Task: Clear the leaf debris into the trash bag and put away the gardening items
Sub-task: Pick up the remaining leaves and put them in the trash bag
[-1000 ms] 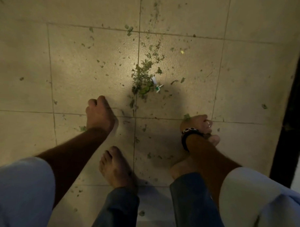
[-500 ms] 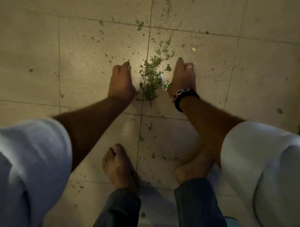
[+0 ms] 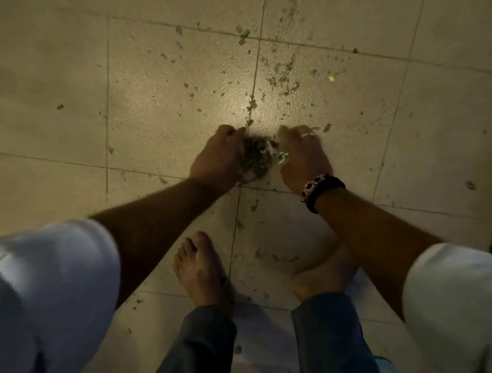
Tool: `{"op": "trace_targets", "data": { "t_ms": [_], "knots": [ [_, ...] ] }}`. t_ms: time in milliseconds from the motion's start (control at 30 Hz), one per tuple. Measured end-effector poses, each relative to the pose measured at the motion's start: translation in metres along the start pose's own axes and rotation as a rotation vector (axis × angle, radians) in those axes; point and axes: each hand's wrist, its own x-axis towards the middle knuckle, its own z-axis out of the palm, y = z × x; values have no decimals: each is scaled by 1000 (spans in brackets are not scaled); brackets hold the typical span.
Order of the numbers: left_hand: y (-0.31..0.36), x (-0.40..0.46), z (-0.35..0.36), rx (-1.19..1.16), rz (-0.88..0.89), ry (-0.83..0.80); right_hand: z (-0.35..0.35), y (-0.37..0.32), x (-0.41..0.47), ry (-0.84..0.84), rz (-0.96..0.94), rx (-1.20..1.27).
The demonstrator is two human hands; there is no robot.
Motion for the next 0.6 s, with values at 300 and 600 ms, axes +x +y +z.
{"op": "trace_targets", "data": {
  "t_ms": [300, 600],
  "knots": [
    [13, 21, 6, 104, -55, -184, 12, -22, 15, -239, 176, -208],
    [10, 4, 30, -64, 27, -30, 49, -42, 0, -34, 52, 49]
  ]
}}
